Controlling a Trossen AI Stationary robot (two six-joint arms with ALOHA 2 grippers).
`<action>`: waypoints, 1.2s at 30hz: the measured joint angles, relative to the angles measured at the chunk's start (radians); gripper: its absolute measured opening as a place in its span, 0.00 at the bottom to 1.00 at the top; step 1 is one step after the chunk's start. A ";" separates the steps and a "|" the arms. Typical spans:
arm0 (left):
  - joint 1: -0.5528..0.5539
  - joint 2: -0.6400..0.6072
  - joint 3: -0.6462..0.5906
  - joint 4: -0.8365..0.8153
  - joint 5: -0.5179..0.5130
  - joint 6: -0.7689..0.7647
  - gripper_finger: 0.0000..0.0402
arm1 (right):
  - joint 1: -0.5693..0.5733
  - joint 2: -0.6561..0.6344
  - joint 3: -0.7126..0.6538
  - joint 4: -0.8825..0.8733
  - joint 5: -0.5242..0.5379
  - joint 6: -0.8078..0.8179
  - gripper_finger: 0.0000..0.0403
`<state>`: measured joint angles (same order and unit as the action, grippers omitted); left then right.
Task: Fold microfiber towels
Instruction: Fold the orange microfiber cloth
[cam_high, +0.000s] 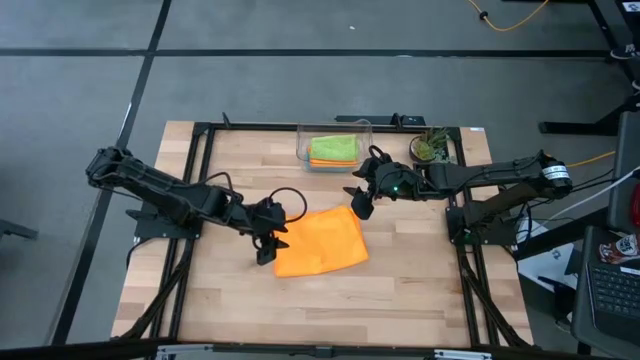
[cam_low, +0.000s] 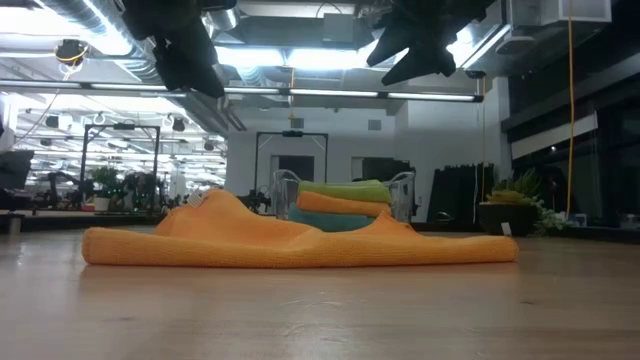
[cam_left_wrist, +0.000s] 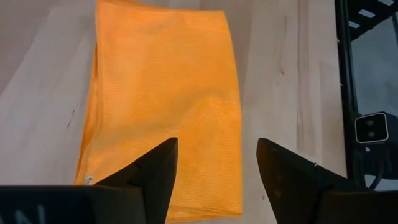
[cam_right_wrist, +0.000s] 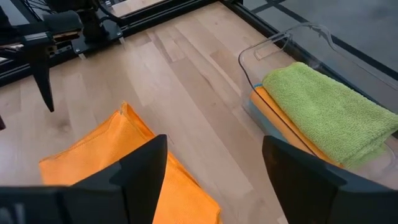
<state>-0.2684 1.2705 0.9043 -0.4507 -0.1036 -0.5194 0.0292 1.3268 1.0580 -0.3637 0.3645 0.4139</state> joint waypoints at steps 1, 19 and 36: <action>0.000 0.000 0.000 0.000 0.000 0.003 0.53 | 0.000 0.000 0.000 0.000 0.000 -0.002 0.66; -0.060 0.078 -0.002 0.008 0.020 -0.026 0.53 | 0.002 0.000 0.000 -0.002 -0.186 -0.061 0.66; -0.087 0.281 -0.002 0.018 0.045 -0.278 0.52 | -0.002 0.326 0.002 -0.007 -0.152 0.219 0.64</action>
<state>-0.3553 1.5513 0.9024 -0.4328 -0.0582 -0.7971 0.0273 1.6525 1.0595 -0.3710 0.2127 0.6327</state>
